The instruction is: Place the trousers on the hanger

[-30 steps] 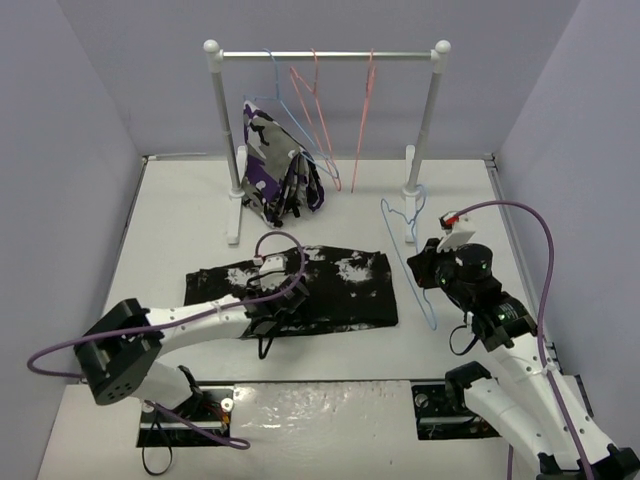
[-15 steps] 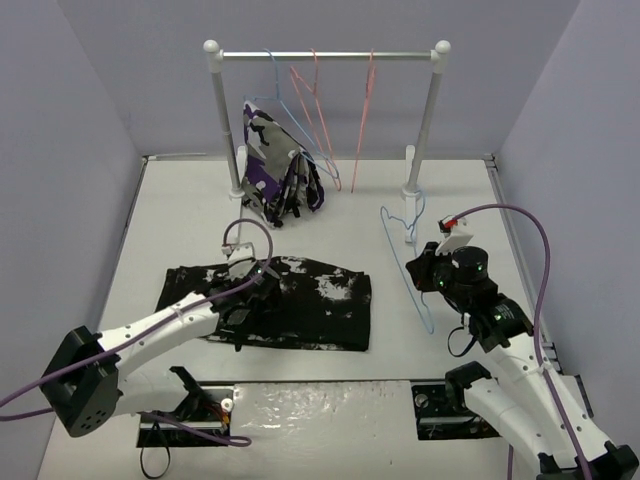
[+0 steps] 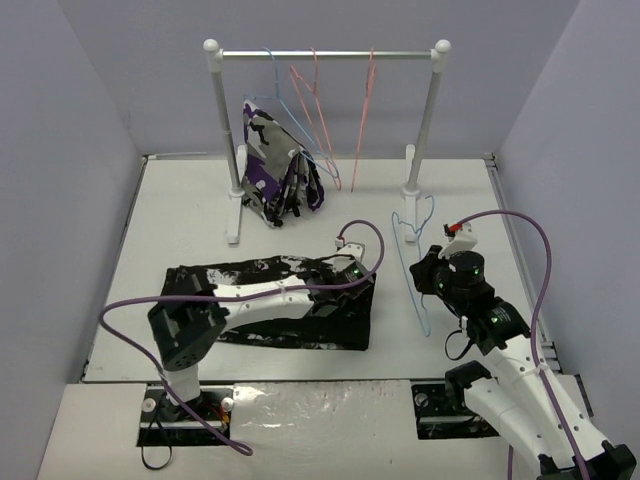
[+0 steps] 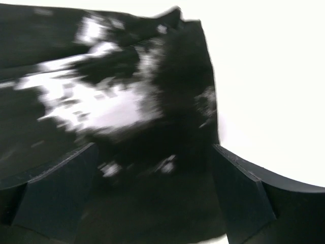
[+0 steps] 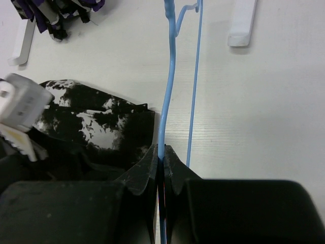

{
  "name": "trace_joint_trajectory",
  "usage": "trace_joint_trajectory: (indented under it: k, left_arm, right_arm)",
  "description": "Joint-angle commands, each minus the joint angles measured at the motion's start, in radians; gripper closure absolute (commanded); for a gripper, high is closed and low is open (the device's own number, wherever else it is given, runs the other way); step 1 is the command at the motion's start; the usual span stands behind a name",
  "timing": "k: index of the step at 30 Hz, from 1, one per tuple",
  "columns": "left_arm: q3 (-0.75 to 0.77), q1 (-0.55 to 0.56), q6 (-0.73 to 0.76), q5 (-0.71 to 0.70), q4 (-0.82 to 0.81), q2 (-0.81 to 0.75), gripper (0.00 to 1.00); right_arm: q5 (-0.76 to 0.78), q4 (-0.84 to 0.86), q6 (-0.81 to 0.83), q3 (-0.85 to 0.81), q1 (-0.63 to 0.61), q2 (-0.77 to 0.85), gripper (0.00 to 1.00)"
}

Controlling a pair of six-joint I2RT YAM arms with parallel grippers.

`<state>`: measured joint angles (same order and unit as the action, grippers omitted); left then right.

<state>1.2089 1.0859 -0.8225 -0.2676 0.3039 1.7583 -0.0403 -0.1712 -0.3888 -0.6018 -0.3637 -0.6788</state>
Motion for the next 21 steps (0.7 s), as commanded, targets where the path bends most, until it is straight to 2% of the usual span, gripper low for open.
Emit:
trace_joint_trajectory:
  k: [1,9,21]
  left_arm:
    - [0.077,0.012,0.023,0.032,-0.076,0.061,0.12]
    - [0.173,0.063,0.037,0.028,-0.044,0.155,0.12]
    - [0.191,0.084,-0.048,-0.013,0.044,0.199,0.14]
  right_arm:
    - [0.069,0.072,-0.033,0.023,-0.007,0.029,1.00]
    - [0.070,0.070,-0.038,0.034,-0.006,0.043,1.00]
    - [0.065,0.071,-0.038,0.040,-0.007,0.042,1.00]
